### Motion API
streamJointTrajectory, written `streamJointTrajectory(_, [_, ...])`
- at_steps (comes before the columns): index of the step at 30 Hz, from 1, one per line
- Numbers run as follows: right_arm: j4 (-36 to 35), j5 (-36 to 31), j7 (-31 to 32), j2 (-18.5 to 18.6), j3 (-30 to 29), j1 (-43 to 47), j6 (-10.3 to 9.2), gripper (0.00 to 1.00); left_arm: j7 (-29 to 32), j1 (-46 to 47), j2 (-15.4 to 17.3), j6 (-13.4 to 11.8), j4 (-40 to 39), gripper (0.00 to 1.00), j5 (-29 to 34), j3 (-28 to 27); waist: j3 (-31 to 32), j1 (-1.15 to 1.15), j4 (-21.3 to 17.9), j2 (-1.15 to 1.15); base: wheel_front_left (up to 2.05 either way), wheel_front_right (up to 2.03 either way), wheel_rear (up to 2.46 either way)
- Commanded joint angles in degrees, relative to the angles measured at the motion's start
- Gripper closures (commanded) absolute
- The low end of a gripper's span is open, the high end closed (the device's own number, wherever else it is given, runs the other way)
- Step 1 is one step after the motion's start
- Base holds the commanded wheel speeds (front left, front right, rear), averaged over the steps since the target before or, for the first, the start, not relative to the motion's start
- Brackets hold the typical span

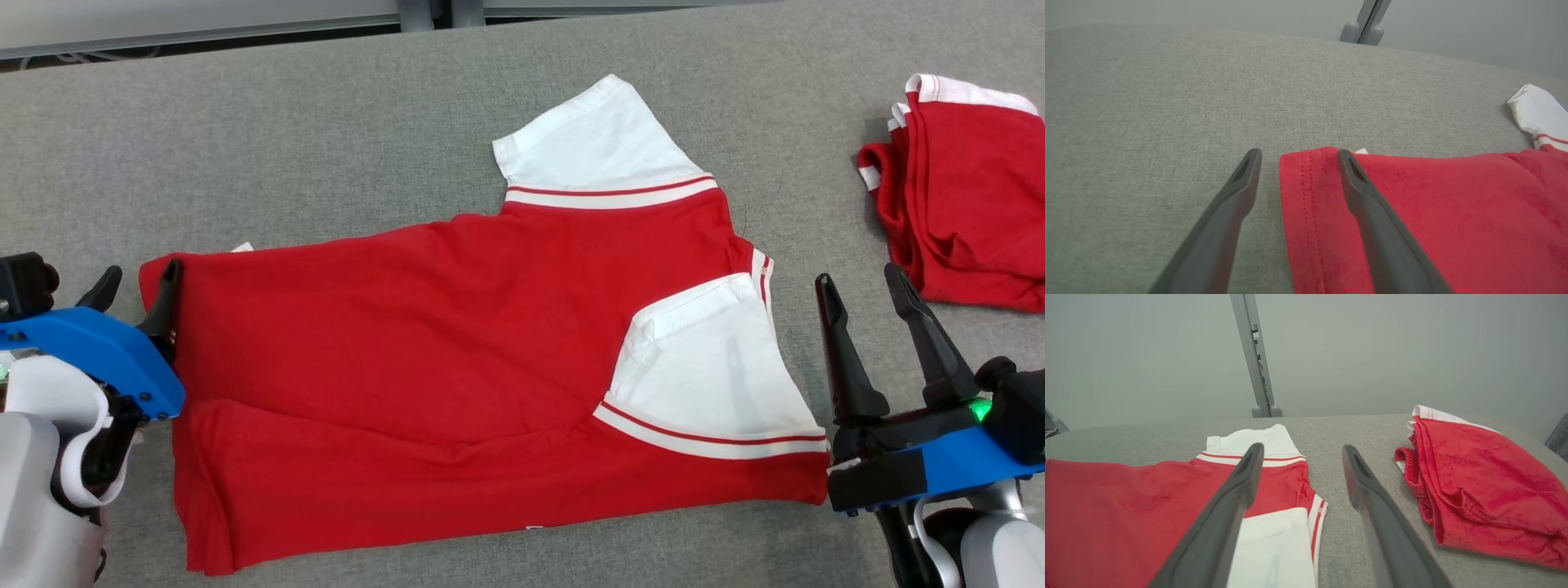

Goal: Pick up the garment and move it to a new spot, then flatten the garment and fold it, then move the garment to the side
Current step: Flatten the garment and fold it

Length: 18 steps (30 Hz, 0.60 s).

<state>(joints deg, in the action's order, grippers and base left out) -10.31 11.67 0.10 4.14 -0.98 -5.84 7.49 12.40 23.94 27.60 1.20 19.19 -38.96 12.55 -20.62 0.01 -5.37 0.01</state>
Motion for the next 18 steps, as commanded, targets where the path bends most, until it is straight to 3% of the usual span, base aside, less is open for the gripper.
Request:
streamJointTrajectory(1, [0.6,0.2,-0.4,-0.1,0.0,-1.0,0.00,0.00,0.9,1.6,0.4,0.9,2.1,0.00,-0.9,-0.2,-0.4,-0.01,-0.3,-0.01,0.00,0.00,0.00])
streamJointTrajectory(10, [4.4,1.4,-0.8,1.6,-0.6,-3.8,0.00,0.00,6.4,6.8,-1.2,4.3,13.1,0.00,-5.0,1.4,-2.5,-0.01,-0.8,-0.01,0.00,0.00,0.00])
streamJointTrajectory(11, [5.2,1.8,-0.8,2.2,-0.6,-4.7,0.00,0.00,6.4,7.3,-1.4,4.5,13.8,0.09,-5.0,1.7,-2.7,-0.01,-0.8,-0.01,0.00,0.00,0.00])
streamJointTrajectory(12, [5.9,2.3,-0.9,2.8,-0.5,-6.0,0.00,0.00,6.3,7.8,-1.3,4.8,14.2,0.45,-4.9,2.1,-2.9,-0.01,-0.8,-0.01,0.00,0.00,0.00])
streamJointTrajectory(14, [9.3,2.8,-1.7,5.3,0.4,-10.7,0.00,0.00,5.2,8.9,-1.6,5.4,15.4,1.00,-4.6,3.0,-3.6,-0.01,-0.5,-0.01,0.00,0.00,0.00])
streamJointTrajectory(18, [18.6,5.7,-2.3,8.3,3.8,-21.2,0.00,0.00,3.7,11.7,-3.1,6.0,16.2,1.00,-4.3,4.9,-5.1,-0.01,2.0,-0.01,0.00,0.00,0.00])
